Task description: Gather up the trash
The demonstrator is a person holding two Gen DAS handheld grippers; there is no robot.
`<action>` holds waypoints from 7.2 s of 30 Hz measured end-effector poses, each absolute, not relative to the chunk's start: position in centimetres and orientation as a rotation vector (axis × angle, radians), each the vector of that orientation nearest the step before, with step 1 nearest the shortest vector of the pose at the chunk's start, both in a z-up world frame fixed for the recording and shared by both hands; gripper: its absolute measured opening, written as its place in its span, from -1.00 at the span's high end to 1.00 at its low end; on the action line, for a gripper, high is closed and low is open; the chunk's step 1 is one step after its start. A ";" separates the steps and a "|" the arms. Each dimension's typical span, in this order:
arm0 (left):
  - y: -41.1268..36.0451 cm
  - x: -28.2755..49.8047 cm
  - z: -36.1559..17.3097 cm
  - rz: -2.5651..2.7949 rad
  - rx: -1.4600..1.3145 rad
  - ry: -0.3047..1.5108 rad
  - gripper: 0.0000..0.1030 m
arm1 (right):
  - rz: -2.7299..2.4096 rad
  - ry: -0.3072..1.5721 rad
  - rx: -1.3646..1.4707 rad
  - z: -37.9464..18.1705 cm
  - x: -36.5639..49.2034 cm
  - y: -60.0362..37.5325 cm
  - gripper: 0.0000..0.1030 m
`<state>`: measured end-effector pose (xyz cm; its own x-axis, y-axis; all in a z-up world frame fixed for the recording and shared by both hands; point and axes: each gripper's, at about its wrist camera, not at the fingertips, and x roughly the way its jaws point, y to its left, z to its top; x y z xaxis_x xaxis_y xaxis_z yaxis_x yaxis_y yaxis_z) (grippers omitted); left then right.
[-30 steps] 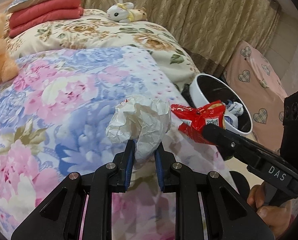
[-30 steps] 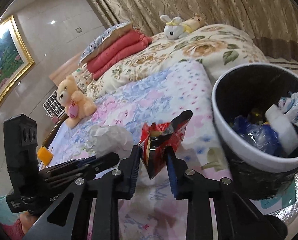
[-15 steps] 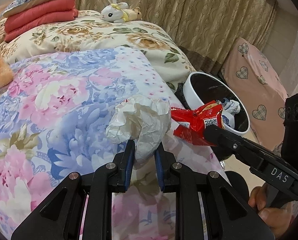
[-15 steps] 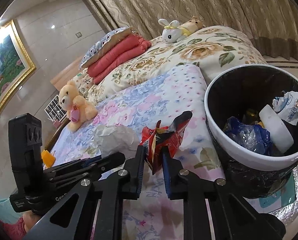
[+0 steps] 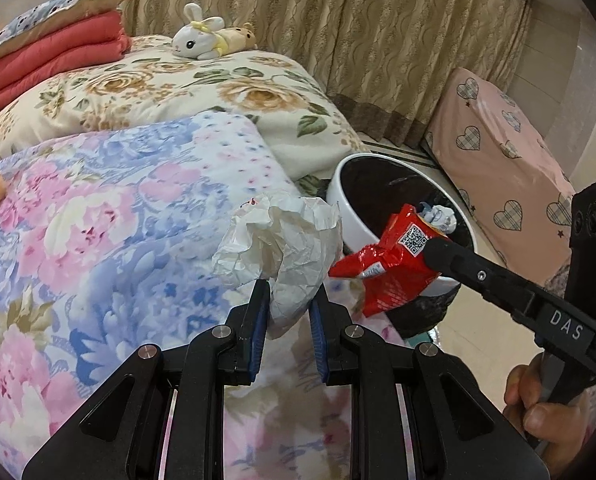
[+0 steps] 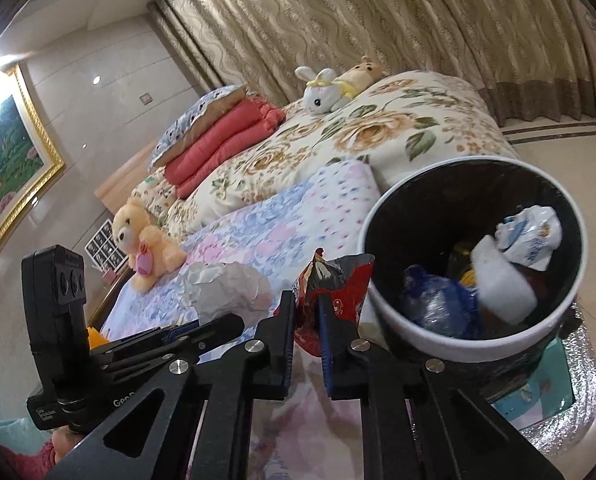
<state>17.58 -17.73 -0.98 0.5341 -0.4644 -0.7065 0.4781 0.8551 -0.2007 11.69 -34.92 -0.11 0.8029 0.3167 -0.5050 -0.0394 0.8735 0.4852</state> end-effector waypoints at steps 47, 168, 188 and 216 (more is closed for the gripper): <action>-25.5 18.8 0.9 -0.665 0.087 0.814 0.64 | 0.056 0.525 0.565 1.9 12.0 -43.2 0.91; -4.7 2.3 1.4 -0.170 -0.026 0.332 -0.99 | -0.066 0.274 0.106 1.3 1.6 -25.4 -1.00; -4.9 2.3 1.4 -0.166 -0.019 0.326 -0.99 | -0.061 0.271 0.106 1.4 1.6 -25.0 -1.00; -4.8 2.1 1.0 -0.177 -0.019 0.340 -0.99 | -0.057 0.277 0.116 1.3 1.5 -24.7 -1.00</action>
